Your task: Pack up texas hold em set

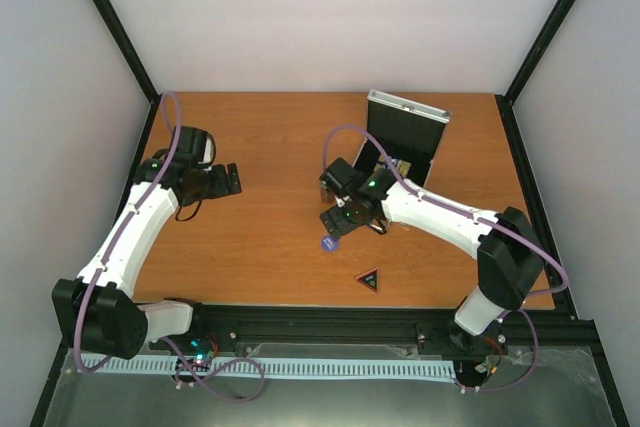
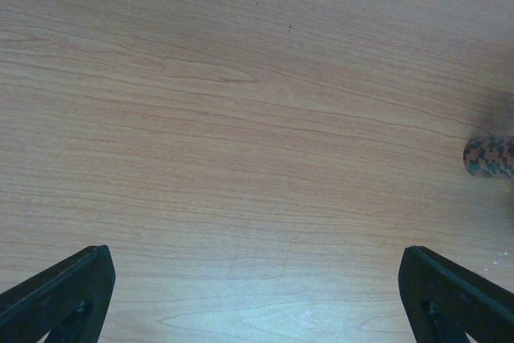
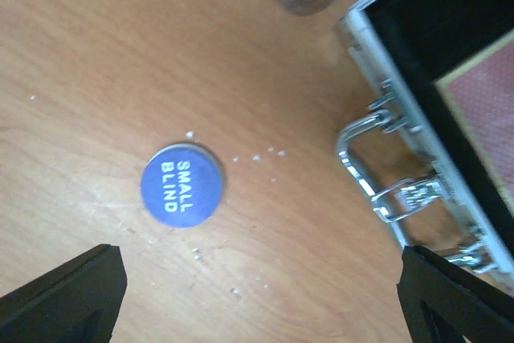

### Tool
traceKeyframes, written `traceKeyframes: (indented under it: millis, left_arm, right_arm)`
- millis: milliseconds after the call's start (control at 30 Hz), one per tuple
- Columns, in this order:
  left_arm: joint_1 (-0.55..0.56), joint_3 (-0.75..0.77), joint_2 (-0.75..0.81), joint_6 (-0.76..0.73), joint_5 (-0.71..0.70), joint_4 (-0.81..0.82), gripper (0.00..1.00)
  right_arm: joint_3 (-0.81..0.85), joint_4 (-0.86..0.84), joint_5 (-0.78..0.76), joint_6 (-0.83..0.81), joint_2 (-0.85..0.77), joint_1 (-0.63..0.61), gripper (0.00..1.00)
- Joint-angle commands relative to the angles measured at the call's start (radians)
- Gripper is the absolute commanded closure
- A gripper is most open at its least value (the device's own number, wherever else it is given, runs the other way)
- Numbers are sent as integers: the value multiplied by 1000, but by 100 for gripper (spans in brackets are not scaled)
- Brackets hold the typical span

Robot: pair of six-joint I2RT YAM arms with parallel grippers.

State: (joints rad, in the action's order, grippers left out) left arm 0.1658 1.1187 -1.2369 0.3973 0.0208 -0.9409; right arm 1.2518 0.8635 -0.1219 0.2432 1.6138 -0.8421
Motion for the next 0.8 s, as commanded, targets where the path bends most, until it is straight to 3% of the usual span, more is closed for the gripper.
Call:
traceKeyframes:
  millis: [0,233,767]
  left_arm:
    - [3,-3,29,-3,14,1,0]
    - [4,-6,47,1,1,-15,0]
    - [4,-18,45,23,-16,-14,0]
  right_arm:
    - [-17,-23,69,41,47,-52,6]
    - [6,-58,168,11,141,-71,8]
    - [48,-73,166,-43,276,-71,14]
